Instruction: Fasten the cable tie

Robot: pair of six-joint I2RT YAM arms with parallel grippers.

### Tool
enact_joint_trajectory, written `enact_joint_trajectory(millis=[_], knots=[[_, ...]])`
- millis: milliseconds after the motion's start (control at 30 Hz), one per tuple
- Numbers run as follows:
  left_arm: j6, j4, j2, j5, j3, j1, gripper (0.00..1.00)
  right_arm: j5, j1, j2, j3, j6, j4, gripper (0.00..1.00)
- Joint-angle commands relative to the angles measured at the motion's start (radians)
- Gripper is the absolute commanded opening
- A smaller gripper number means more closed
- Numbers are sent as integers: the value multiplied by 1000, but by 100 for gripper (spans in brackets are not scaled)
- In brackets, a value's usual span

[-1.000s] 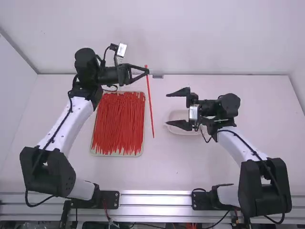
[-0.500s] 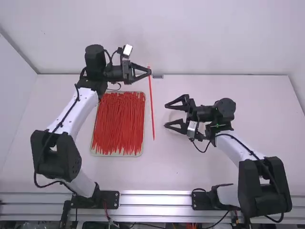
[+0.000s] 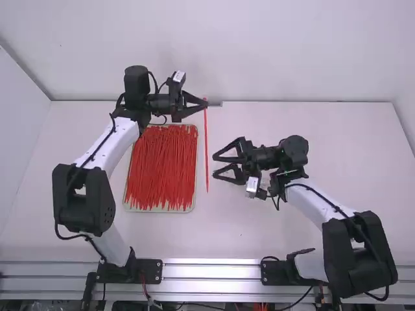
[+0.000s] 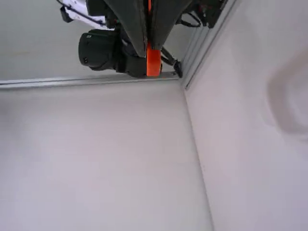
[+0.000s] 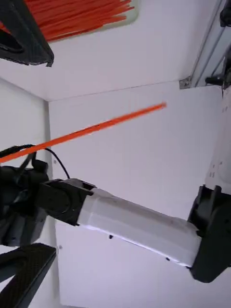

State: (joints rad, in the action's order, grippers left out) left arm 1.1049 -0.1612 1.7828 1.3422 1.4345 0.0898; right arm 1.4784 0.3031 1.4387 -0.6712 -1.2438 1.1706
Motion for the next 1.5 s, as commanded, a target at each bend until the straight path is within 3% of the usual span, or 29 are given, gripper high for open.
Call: enact_joint_trajectory(millis=[0,67,267,333,500,633,867,1467], knots=[[24,-3,-2,18,-14,2,2,-23,22,0,4,-22,5,98],[29,-3,-2,6,-16,2,2,-33,34,0,4,-19,10,96],[28,-3,-2,4,-20,2,2,-43,61,0,4,-10,51,68],[29,-4,-2,4,-20,2,2,-44,64,0,4,-9,55,65],[28,-4,-2,3,-20,2,2,-43,64,0,4,-9,53,32],[27,-3,-2,-14,-20,2,2,-58,64,0,4,46,77,11],[21,-4,-2,-15,-20,2,2,-66,64,0,4,59,83,0],[21,-4,-2,-19,-20,2,2,-84,64,0,4,63,82,0]])
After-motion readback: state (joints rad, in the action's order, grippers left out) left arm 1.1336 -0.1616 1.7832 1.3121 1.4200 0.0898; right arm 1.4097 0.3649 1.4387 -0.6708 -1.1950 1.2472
